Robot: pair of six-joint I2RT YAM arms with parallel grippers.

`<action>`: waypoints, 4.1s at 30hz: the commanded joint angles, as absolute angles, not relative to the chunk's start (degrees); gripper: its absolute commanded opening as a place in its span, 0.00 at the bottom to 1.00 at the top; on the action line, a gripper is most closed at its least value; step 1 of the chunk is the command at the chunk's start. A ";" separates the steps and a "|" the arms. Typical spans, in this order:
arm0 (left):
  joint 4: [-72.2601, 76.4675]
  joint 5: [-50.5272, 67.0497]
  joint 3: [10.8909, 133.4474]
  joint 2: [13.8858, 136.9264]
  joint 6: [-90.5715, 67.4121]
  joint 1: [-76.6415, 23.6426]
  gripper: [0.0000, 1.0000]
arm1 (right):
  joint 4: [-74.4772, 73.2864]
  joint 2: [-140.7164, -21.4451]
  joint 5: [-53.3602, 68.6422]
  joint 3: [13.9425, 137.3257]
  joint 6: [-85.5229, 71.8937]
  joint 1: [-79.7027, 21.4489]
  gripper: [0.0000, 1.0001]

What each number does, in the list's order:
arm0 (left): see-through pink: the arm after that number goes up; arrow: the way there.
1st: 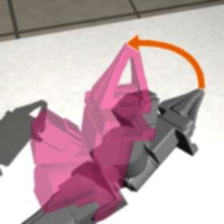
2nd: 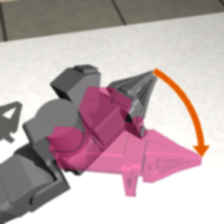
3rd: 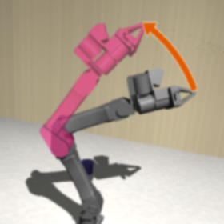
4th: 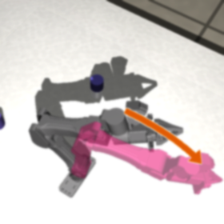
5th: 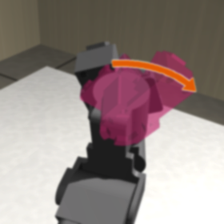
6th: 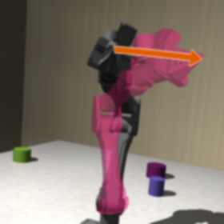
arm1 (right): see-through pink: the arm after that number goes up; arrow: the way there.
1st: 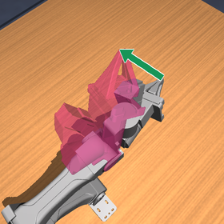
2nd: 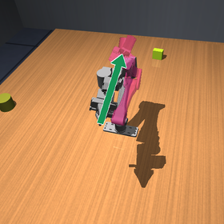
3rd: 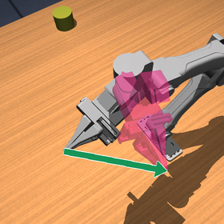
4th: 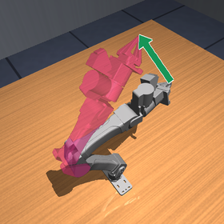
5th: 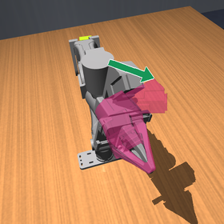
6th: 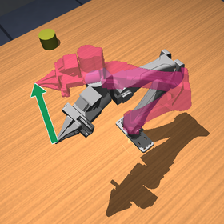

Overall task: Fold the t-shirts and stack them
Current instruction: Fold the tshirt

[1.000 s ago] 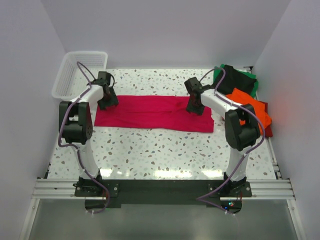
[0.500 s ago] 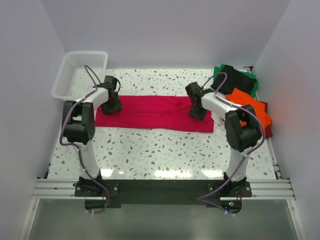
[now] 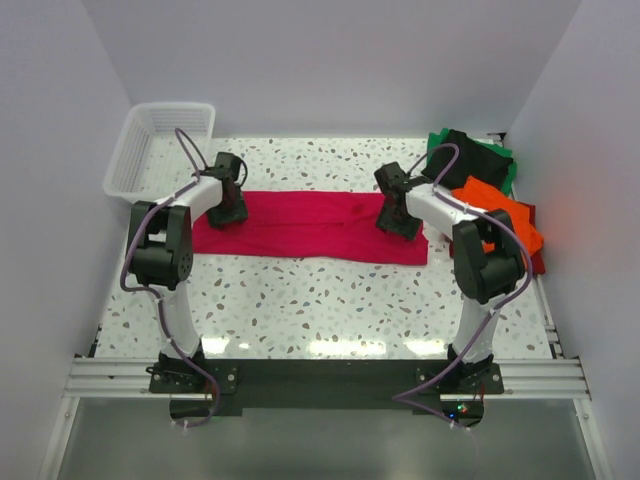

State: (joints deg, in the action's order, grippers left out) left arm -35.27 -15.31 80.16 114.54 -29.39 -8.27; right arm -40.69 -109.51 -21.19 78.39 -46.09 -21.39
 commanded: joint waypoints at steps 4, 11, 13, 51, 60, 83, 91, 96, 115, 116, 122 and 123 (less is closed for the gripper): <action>-36.12 -16.26 78.93 116.37 -30.32 -9.14 0.63 | -39.46 -114.33 -17.76 81.91 -45.70 -18.28 0.63; -37.44 -17.23 76.47 114.26 -30.32 -9.67 0.63 | -39.29 -118.12 -13.54 86.48 -45.62 -15.39 0.63; -37.79 -17.31 75.41 113.56 -30.41 -9.76 0.63 | -39.37 -119.09 -13.27 87.79 -44.48 -15.03 0.63; -48.07 -9.67 56.60 91.33 -33.31 -22.58 0.63 | -49.39 -144.57 -11.78 128.75 -30.24 -14.15 0.63; -50.11 -14.32 55.37 86.06 -37.44 -26.72 0.64 | -44.24 -145.03 -9.85 130.53 -26.64 -14.15 0.62; -40.26 -15.20 56.25 88.15 -34.28 -26.72 0.64 | -40.87 -133.33 -11.16 131.13 -19.07 -18.63 0.67; -41.22 -20.04 55.37 88.07 -34.72 -25.58 0.65 | -42.89 -132.63 -11.25 130.18 -22.32 -20.74 0.67; -38.32 -17.24 52.12 86.93 -32.35 -20.93 0.66 | -42.19 -132.63 -11.86 126.04 -24.43 -21.71 0.68; -37.87 -4.93 49.13 90.00 -25.31 -16.70 0.66 | -48.34 -142.82 -15.38 130.96 -28.83 -23.03 0.68; -38.49 -3.79 49.13 90.09 -25.57 -16.70 0.66 | -48.34 -143.34 -15.21 131.04 -28.83 -22.94 0.67; -42.10 -0.27 48.87 89.12 -27.07 -16.70 0.66 | -50.44 -147.39 -13.19 135.78 -27.34 -23.03 0.68; -42.53 -0.18 48.69 88.95 -27.16 -16.79 0.66 | -50.36 -148.18 -12.49 136.05 -27.07 -22.94 0.67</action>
